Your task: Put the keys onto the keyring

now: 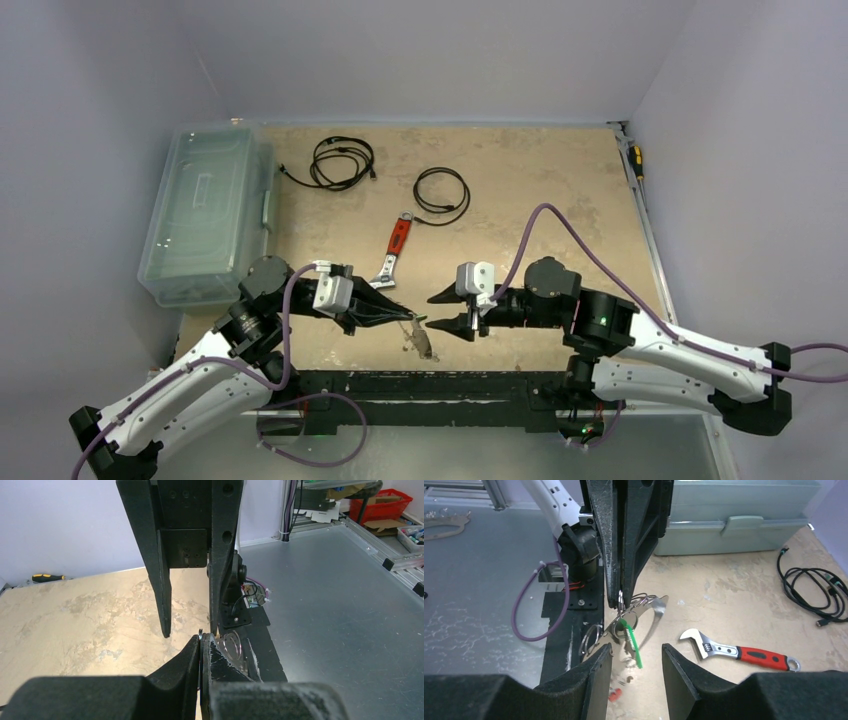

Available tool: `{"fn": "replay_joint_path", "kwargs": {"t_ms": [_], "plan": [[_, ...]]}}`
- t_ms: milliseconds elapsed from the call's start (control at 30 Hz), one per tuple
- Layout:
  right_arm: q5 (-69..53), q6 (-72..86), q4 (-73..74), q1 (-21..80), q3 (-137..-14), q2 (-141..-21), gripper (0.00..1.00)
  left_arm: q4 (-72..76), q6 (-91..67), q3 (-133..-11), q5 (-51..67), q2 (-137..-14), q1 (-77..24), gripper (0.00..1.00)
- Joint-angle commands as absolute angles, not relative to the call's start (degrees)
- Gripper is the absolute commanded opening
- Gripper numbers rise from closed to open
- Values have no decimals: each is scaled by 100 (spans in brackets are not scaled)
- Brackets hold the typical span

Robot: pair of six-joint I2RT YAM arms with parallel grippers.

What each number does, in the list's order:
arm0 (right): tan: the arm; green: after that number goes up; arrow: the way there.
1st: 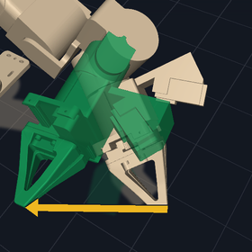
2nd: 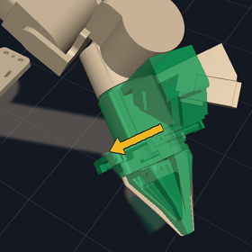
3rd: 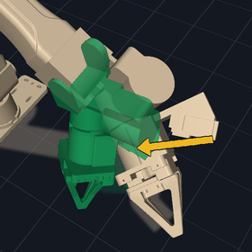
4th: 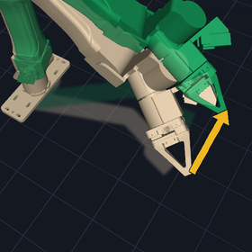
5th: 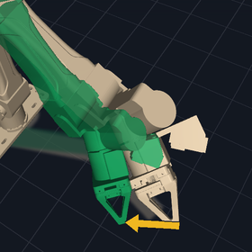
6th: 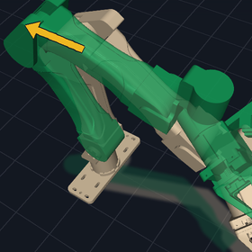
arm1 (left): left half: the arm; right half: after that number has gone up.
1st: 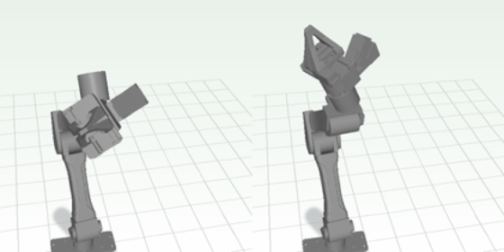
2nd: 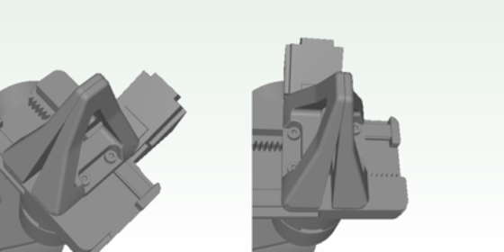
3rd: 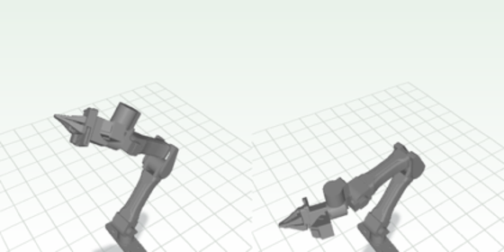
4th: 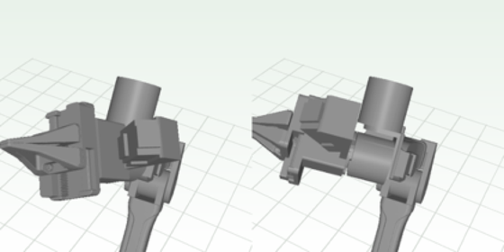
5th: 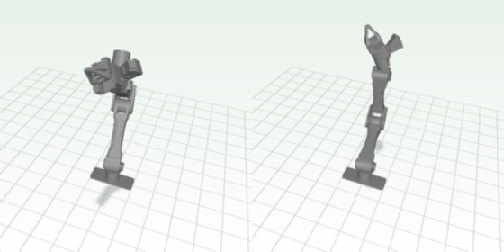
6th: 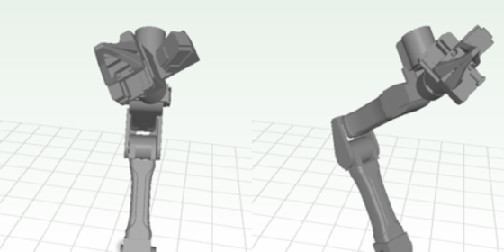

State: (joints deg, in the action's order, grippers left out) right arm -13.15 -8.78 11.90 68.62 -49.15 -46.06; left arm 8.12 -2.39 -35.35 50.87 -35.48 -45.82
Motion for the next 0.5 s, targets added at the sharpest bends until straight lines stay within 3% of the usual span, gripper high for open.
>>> {"fn": "replay_joint_path", "kwargs": {"t_ms": [0,467], "plan": [[-1619,-736,1003,6882,-4831,-4662,45,1134,-243,-3567,5174,-3476,-4583,0],[-1433,-712,692,6882,-4698,-4771,44,1193,-327,-3579,5233,-3498,-4585,0]]}}
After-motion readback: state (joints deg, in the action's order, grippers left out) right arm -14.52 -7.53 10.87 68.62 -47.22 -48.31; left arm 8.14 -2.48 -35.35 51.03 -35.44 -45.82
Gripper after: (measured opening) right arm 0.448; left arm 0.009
